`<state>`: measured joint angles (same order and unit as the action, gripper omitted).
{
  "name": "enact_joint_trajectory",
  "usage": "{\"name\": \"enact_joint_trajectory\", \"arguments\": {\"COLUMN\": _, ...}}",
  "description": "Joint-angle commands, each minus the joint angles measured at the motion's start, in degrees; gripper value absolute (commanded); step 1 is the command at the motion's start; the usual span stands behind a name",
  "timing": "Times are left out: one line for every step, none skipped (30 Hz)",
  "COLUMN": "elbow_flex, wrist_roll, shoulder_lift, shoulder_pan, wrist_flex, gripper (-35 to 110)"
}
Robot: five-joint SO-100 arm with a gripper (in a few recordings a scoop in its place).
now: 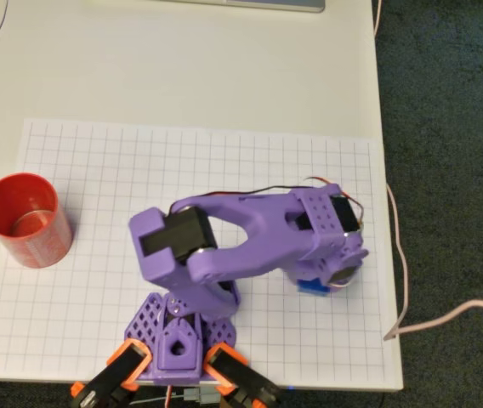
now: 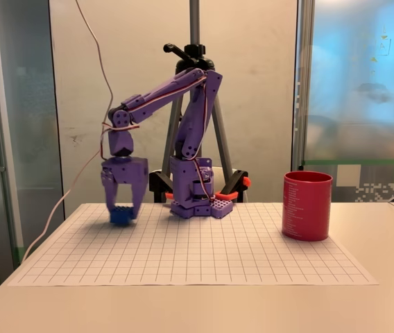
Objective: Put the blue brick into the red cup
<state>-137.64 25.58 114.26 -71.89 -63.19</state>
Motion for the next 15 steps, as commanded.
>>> {"name": "enact_joint_trajectory", "arguments": {"elbow_flex": 10.3, "wrist_roll": -1.9, "shoulder_lift": 4.7, "shoulder_pan": -1.8, "wrist_flex": 2.8, "gripper": 0}}
{"name": "enact_joint_trajectory", "arguments": {"elbow_flex": 12.0, "wrist_roll": -2.7, "shoulder_lift": 4.7, "shoulder_pan": -1.3, "wrist_flex": 4.5, "gripper": 0}}
{"name": "enact_joint_trajectory", "arguments": {"elbow_flex": 13.6, "wrist_roll": -3.4, "shoulder_lift": 4.7, "shoulder_pan": -0.6, "wrist_flex": 5.6, "gripper": 0}}
{"name": "enact_joint_trajectory", "arguments": {"elbow_flex": 15.5, "wrist_roll": -4.5, "shoulder_lift": 4.7, "shoulder_pan": 0.7, "wrist_flex": 6.1, "gripper": 0}}
{"name": "enact_joint_trajectory", "arguments": {"elbow_flex": 17.4, "wrist_roll": -5.5, "shoulder_lift": 4.5, "shoulder_pan": 2.4, "wrist_flex": 6.2, "gripper": 0}}
{"name": "enact_joint_trajectory", "arguments": {"elbow_flex": 19.2, "wrist_roll": -6.6, "shoulder_lift": 4.3, "shoulder_pan": 4.5, "wrist_flex": 6.3, "gripper": 0}}
{"name": "enact_joint_trajectory", "arguments": {"elbow_flex": 21.0, "wrist_roll": -7.7, "shoulder_lift": 4.0, "shoulder_pan": 6.8, "wrist_flex": 6.4, "gripper": 0}}
{"name": "enact_joint_trajectory", "arguments": {"elbow_flex": 22.9, "wrist_roll": -8.8, "shoulder_lift": 3.5, "shoulder_pan": 9.3, "wrist_flex": 6.4, "gripper": 0}}
{"name": "enact_joint_trajectory", "arguments": {"elbow_flex": 24.7, "wrist_roll": -10.2, "shoulder_lift": 3.3, "shoulder_pan": 12.1, "wrist_flex": 6.4, "gripper": 0}}
{"name": "enact_joint_trajectory", "arguments": {"elbow_flex": 26.4, "wrist_roll": -11.9, "shoulder_lift": 3.2, "shoulder_pan": 15.1, "wrist_flex": 6.4, "gripper": 0}}
{"name": "enact_joint_trajectory", "arguments": {"elbow_flex": 27.9, "wrist_roll": -13.6, "shoulder_lift": 3.1, "shoulder_pan": 18.4, "wrist_flex": 6.3, "gripper": 0}}
{"name": "enact_joint_trajectory", "arguments": {"elbow_flex": 29.4, "wrist_roll": -15.1, "shoulder_lift": 3.2, "shoulder_pan": 21.8, "wrist_flex": 6.0, "gripper": 0}}
{"name": "enact_joint_trajectory", "arguments": {"elbow_flex": 30.4, "wrist_roll": -16.3, "shoulder_lift": 3.3, "shoulder_pan": 25.2, "wrist_flex": 5.8, "gripper": 0}}
{"name": "enact_joint_trajectory", "arguments": {"elbow_flex": 31.2, "wrist_roll": -17.1, "shoulder_lift": 3.5, "shoulder_pan": 29.1, "wrist_flex": 5.4, "gripper": 0}}
{"name": "enact_joint_trajectory", "arguments": {"elbow_flex": 31.5, "wrist_roll": -17.8, "shoulder_lift": 4.0, "shoulder_pan": 32.7, "wrist_flex": 5.4, "gripper": 0}}
